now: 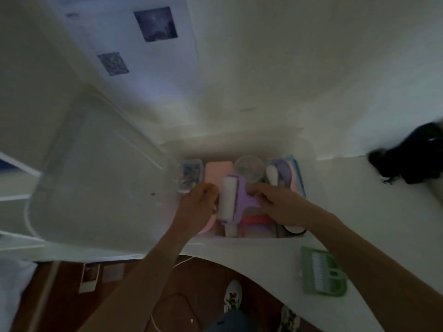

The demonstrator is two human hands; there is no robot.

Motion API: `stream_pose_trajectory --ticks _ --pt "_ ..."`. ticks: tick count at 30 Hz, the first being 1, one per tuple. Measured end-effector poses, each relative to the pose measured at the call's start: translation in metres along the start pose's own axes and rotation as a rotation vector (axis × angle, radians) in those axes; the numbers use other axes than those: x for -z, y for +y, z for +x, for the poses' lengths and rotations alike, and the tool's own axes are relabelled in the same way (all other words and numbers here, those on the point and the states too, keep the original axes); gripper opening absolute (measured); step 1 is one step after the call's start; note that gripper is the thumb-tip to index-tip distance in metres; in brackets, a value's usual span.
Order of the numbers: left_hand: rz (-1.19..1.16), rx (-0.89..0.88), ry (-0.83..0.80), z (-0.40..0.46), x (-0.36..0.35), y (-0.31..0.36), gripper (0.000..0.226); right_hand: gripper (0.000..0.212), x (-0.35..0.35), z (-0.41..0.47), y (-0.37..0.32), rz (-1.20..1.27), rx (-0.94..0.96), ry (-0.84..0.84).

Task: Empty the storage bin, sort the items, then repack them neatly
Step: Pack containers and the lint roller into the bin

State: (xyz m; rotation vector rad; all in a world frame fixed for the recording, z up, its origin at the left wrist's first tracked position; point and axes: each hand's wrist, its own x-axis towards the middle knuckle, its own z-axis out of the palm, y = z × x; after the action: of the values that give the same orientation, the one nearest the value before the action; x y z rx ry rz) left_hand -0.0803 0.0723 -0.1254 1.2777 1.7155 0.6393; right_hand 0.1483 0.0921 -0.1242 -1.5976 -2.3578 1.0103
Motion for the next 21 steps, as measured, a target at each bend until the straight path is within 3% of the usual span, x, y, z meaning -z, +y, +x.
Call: stream_pose_trajectory --ticks 3,5,12,18,21 --pt "0.352 0.015 -0.166 0.028 -0.001 -0.032 0.022 0.048 -0.025 0.025 0.005 0.025 -0.016 -0.149" --pt "0.527 0.008 -0.29 0.038 -0.007 -0.045 0.026 0.043 -0.042 0.036 0.009 -0.023 -0.055 -0.217" --pt "0.629 0.033 -0.442 0.055 -0.017 -0.064 0.033 0.037 -0.084 0.062 0.024 -0.161 -0.133 -0.238" --pt "0.705 -0.009 -0.442 0.058 -0.02 -0.079 0.03 0.051 -0.105 0.072 0.034 -0.289 -0.172 -0.239" --pt "0.691 0.002 -0.452 0.062 -0.023 -0.08 0.028 0.047 -0.107 0.078 0.037 -0.3 -0.138 -0.27"
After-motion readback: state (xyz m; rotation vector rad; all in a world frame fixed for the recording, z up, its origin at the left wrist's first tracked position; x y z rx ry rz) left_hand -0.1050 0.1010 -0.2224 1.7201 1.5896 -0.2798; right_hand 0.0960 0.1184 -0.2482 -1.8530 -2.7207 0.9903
